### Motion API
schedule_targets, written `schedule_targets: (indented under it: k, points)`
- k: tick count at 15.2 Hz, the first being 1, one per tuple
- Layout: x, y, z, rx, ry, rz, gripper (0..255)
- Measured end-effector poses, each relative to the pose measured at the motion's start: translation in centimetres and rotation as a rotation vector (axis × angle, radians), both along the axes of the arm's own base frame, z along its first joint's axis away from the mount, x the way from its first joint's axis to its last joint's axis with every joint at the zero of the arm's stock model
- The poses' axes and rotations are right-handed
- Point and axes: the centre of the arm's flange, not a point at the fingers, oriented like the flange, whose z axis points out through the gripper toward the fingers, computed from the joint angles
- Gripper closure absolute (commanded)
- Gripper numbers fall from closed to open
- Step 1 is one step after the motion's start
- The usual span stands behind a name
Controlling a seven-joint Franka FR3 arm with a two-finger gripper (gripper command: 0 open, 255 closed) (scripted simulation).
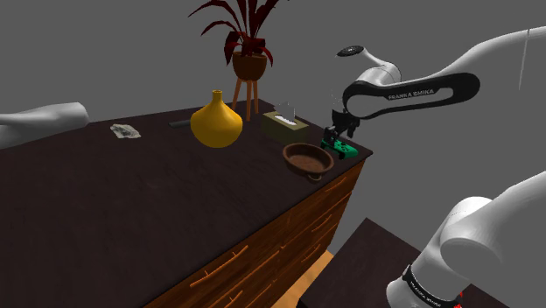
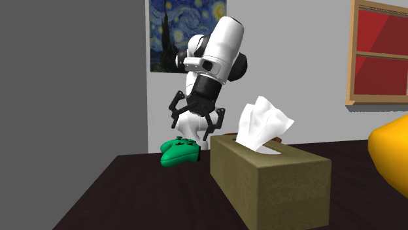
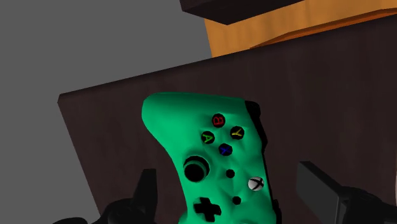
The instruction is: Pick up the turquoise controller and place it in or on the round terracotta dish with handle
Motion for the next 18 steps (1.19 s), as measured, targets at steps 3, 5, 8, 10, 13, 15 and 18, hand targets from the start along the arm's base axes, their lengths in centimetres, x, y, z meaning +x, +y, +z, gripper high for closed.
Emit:
schedule_targets:
  k: [3,5,8,10,13,15,18]
  points:
    - [-0.2,-0.5,-1.4,-0.003,-0.001,-0.002,0]
    - [-0.1,-0.6,-1.7,-0.003,-0.002,-0.002,0]
    - [-0.1,-0.7,-1.8,-0.003,-0.002,-0.002,0]
    - [-0.1,-0.7,-1.8,-0.003,-0.002,-0.002,255]
    - [-0.1,-0.7,-1.8,-0.004,-0.003,-0.001,255]
    - [-0.1,-0.7,-1.8,-0.004,-0.003,-0.001,255]
    - [-0.1,-0.7,-1.8,-0.004,-0.003,-0.001,255]
